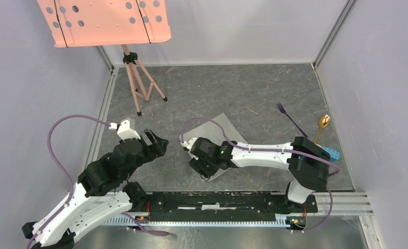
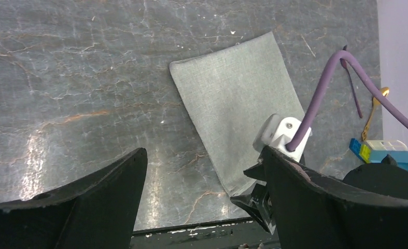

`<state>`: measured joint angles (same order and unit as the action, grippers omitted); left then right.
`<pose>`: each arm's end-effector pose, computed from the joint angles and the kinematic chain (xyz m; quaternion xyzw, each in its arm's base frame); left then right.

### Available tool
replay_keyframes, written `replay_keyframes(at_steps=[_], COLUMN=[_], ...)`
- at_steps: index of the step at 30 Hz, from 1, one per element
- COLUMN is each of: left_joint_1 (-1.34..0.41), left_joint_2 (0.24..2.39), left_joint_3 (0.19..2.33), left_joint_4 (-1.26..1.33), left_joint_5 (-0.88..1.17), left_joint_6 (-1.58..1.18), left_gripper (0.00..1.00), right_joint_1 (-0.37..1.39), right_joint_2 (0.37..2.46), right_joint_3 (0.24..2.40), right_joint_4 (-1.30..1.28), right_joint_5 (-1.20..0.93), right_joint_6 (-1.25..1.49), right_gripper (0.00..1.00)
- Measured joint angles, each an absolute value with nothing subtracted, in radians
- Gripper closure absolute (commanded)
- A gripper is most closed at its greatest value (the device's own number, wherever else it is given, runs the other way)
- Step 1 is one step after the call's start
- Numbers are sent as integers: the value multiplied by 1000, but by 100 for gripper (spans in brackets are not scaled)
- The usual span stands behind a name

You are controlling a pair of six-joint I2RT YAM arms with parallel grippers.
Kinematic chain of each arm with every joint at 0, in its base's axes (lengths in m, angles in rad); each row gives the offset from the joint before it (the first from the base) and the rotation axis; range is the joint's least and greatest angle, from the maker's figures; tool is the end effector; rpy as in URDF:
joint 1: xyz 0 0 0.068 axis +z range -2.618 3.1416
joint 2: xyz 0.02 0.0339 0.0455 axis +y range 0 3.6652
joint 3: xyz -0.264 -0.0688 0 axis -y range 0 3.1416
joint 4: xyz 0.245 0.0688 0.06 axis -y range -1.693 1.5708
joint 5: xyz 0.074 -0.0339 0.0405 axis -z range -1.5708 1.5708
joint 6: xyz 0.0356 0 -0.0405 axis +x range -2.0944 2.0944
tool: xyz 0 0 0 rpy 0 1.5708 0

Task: Fold the napkin into a case and place the utensils inside
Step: Pick up the lower triangle-folded napkin from the center of the board.

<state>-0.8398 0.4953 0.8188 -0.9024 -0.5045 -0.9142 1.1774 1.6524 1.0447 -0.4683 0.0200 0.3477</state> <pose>0.0722 -0.0548 0.3162 -0.1504 0.8467 -0.2139 0.4634 0.1268 0.3036 0.1895 -0.3885 0.8883 0.1621 0.1838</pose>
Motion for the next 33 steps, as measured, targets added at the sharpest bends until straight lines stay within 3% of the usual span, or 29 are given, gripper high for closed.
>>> replay_keyframes(at_steps=[11,16,20,26,33], left_joint_1=[-840,-840,-840,-840,-840], left_joint_2=[477,456,455,454,471], left_joint_3=[819,819,819,820,820], left_joint_4=[-947,-948,-948,-948,-947], left_joint_5=[-513,-514,-513,-513,-506], left_joint_6=[-915,-915,-914,-914,-918], left_gripper=[11,11,11,11,9], right_joint_1=[1262,1268,1269,1279,1284], right_joint_2=[1807,1837,1850,1853,1799], right_joint_3=[1186,1189,1189,1187,1115], right_joint_4=[-577,-603,-604,-589,-506], right_joint_5=[101,125,140,176,204], right_joint_6=[352,352,351,352,337], right_gripper=[44,48,60,98,100])
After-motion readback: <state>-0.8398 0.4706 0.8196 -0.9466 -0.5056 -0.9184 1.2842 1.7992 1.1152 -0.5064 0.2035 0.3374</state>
